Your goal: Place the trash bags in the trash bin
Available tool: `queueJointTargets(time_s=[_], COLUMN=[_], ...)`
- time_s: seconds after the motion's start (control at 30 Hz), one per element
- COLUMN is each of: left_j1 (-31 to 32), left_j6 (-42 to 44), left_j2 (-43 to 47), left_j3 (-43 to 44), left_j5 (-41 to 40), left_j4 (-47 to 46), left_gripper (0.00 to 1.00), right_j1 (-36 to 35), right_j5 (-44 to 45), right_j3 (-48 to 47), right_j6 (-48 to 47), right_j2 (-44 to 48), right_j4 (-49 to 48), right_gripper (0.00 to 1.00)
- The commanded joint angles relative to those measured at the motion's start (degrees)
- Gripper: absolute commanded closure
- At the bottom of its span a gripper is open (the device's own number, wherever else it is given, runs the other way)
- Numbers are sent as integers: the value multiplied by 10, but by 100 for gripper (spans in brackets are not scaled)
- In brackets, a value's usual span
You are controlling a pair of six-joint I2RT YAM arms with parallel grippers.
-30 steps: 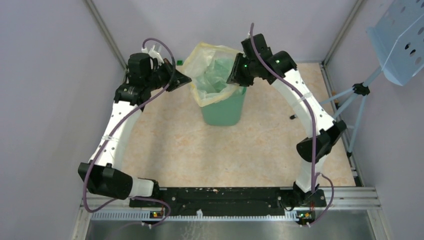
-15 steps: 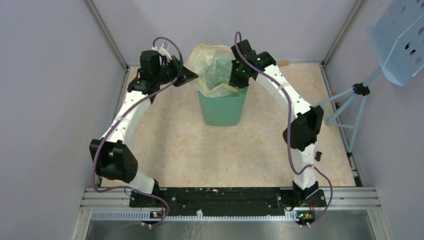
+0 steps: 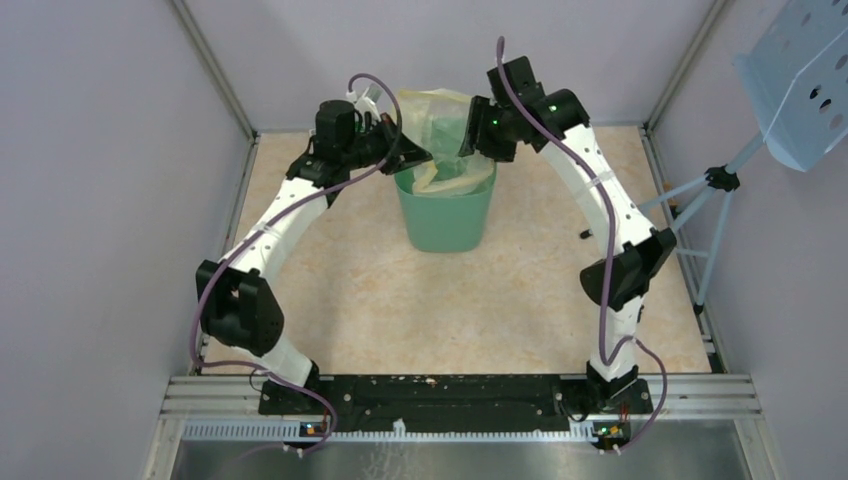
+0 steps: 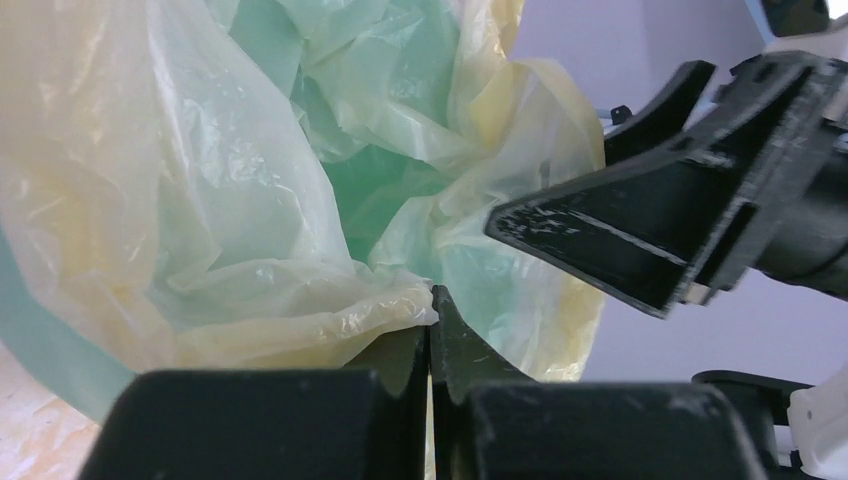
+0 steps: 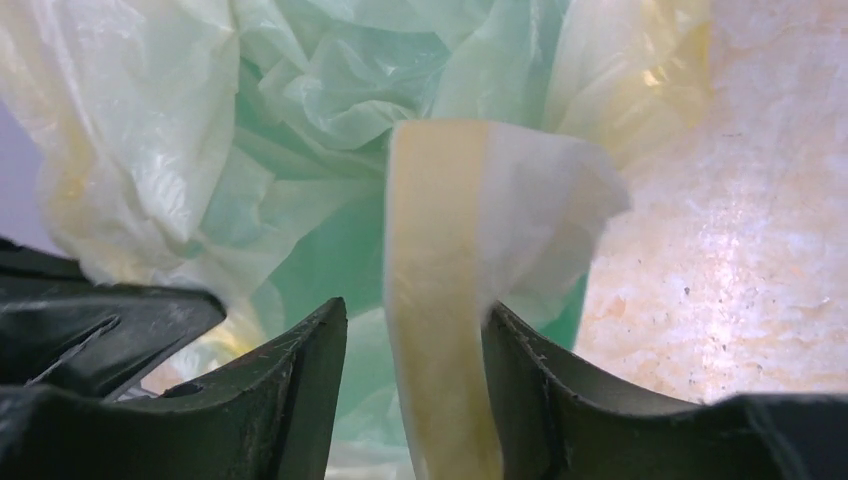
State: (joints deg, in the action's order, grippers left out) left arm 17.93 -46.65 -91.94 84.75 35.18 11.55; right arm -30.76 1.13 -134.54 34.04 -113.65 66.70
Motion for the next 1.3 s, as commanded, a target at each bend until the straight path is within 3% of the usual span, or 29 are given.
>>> queueJointTargets(time_s=[0.0,0.13,0.27,0.37,0.43,0.53,0.6,0.87,1.07,1.13,1.27], left_j1=[3,3,-4,-7,-7,-7,-9,-34,-41,-42,-44], left_j6=[1,27,59,78,76,62,58,52,59,78,111], left_j2=[1,9,22,25,38,68,83,115,160,159,143], left_j3=[27,41,68,119,116,83,67,54,-34,-44,-37], left_j5=[10,1,-26,-59,-57,-56,-56,-59,-54,-56,-65], left_j4=[-22,16,76,175,191,186,185,294,284,283,288], left_gripper=[100,100,100,100,100,100,100,99,98,98,98], right_j1=[10,14,15,15,15,15,15,17,18,18,27], right_j5=[-9,-31,-30,-28,-30,-32,-30,-19,-13,-13,-13], right_j3=[20,33,31,36,54,85,91,103,153,180,219], right_j6=[-10,-10,-19,-28,-32,-36,-38,-56,-67,-69,-67], right_j2=[64,75,80,92,103,119,125,134,149,160,181], right_j4=[20,33,52,66,68,66,71,97,93,78,46], right_gripper=[46,34,34,39,46,69,76,75,76,78,92])
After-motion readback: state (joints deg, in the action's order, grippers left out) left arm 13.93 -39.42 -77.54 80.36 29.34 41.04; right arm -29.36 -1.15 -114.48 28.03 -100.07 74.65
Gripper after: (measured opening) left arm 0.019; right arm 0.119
